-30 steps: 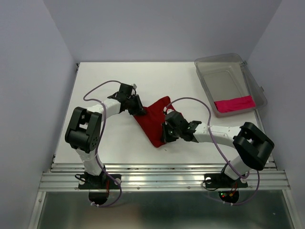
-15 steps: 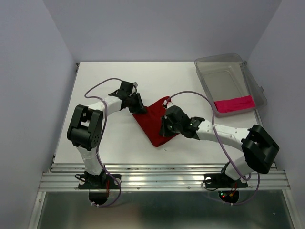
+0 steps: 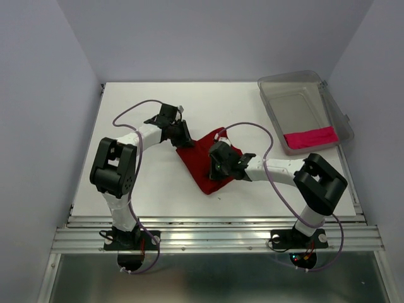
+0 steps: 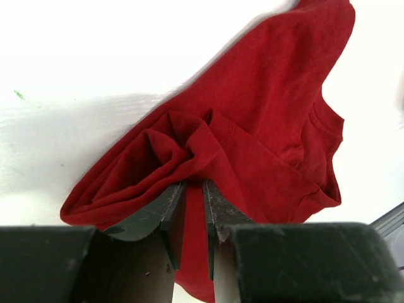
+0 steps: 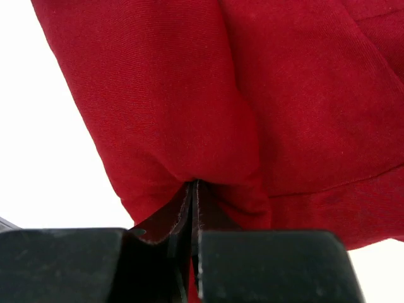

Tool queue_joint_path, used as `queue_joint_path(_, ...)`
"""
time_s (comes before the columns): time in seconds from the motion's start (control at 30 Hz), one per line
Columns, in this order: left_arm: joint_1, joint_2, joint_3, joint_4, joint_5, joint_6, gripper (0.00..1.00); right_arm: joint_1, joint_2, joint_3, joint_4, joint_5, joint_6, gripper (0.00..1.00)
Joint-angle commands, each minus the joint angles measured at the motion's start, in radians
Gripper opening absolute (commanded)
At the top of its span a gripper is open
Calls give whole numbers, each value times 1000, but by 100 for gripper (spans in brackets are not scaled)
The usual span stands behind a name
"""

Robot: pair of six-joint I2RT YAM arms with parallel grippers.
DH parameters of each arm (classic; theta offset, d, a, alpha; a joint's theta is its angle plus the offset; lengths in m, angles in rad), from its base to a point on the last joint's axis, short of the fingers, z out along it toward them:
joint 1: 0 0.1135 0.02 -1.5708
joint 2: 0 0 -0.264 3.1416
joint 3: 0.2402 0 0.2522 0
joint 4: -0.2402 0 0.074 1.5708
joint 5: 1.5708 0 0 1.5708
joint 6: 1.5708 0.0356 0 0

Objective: Roll the t-shirts
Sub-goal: Roll the T-shirt to the center of the board.

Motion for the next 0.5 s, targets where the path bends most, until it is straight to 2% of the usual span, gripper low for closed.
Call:
queue_joint_path(0.0,-4,54,46,-3,-7,28,27,-2,34,-46,-15,40,12,2)
queue_joint_path(0.13,-4,55,51,-8,-8,29,26,-2,-37,-49,-18,-5,-29,2)
queue_joint_path(0.27,-2,7,74,-34,-25,30,26,-2,-151,-4,-81,41,-46,2)
queue_joint_path(0.47,2,19,125,-72,-65,38,27,-2,-189,20,-124,60,-25,2)
